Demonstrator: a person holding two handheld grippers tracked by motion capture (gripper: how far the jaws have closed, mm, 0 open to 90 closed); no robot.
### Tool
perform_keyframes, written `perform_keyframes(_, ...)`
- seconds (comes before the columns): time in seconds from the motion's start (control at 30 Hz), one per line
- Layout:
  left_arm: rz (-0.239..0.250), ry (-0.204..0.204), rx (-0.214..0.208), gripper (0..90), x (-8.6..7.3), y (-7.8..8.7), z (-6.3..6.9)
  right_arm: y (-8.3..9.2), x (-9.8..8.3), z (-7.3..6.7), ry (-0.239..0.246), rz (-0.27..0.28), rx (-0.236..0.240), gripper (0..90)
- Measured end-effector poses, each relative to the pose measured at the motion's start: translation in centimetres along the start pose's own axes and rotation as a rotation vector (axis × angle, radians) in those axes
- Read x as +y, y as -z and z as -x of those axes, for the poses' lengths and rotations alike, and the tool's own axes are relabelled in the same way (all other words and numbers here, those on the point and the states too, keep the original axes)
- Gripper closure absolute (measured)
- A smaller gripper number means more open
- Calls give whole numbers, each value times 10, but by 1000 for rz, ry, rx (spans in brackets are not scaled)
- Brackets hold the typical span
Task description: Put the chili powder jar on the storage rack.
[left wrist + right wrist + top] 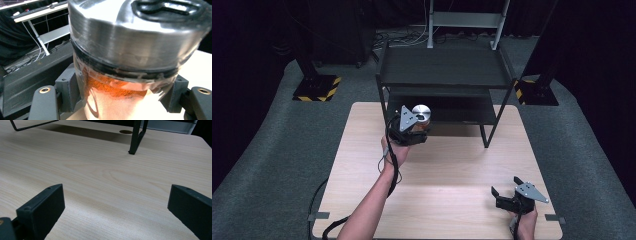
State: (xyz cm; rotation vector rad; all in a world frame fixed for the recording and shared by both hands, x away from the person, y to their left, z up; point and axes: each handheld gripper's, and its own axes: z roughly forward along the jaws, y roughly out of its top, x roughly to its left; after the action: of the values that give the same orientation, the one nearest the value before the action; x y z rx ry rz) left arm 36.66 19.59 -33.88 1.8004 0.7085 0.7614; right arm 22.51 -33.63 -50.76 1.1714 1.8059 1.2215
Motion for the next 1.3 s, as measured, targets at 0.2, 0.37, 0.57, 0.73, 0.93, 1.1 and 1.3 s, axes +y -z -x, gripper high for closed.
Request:
perform_keyframes(0.2, -7, -4, -6, 299, 6, -7, 0, 0, 0, 0, 1, 1, 1, 0)
perform_keyframes(0.37, -5, -5, -13, 299, 11, -12, -1, 0, 0, 0, 1, -1, 0, 0)
perform_keyframes(0.57, -5, -7, -19, 300, 15, -18, -1, 0, 0, 0, 1, -1, 0, 0)
perform_keyframes(0.73, -3, 0, -23, 300, 20, -25, -1, 0, 1, 0, 3, -4, -2, 0)
perform_keyframes(0.93, -6, 6, -31, 300, 25, -34, -1, -1, 1, -1, 6, -8, -5, 5)
perform_keyframes(1.1, -12, 12, -42, 300, 29, -42, -3, -1, 1, -1, 6, -6, -5, 4)
perform_keyframes(1.3, -6, 29, -53, 301, 34, -50, -4, 0, 1, -1, 6, -5, -5, 4)
